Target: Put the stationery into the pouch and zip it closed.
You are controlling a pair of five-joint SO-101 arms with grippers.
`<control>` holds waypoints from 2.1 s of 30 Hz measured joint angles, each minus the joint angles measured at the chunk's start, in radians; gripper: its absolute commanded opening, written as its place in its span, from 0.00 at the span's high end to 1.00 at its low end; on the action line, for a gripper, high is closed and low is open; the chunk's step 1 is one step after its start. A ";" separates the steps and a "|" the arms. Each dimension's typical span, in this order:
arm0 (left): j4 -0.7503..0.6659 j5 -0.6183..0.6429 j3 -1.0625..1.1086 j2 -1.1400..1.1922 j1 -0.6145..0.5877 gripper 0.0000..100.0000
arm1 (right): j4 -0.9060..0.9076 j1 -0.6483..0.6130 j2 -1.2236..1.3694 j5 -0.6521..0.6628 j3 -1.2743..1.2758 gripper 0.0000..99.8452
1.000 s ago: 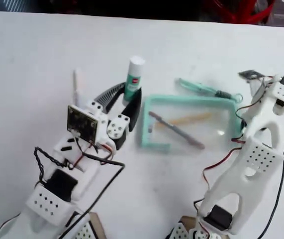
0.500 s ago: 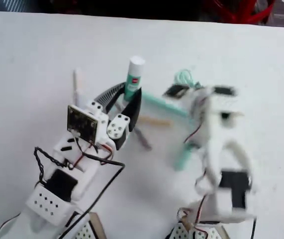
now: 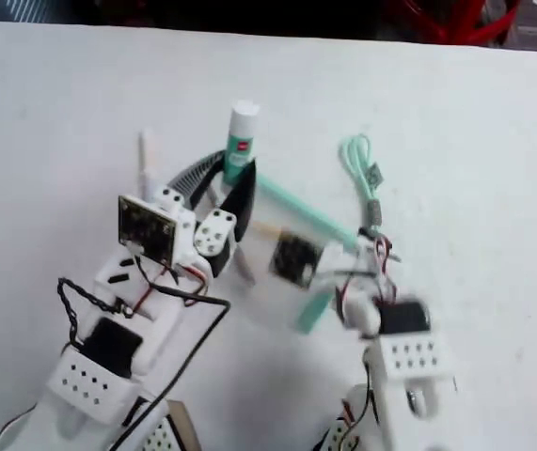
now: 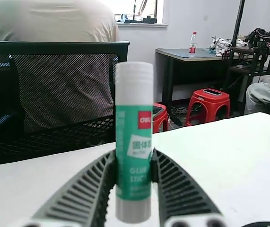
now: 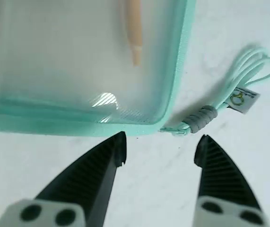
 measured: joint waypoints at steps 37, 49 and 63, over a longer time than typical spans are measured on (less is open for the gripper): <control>0.379 0.000 0.038 -0.511 -0.112 0.98 | 0.040 -0.157 -0.296 0.146 0.264 0.77; 0.379 0.000 0.038 -0.511 -0.112 0.98 | -0.031 -0.132 -0.296 0.176 0.307 0.77; 0.379 0.000 0.038 -0.511 -0.112 0.98 | -0.112 -0.164 -0.296 0.130 0.315 0.95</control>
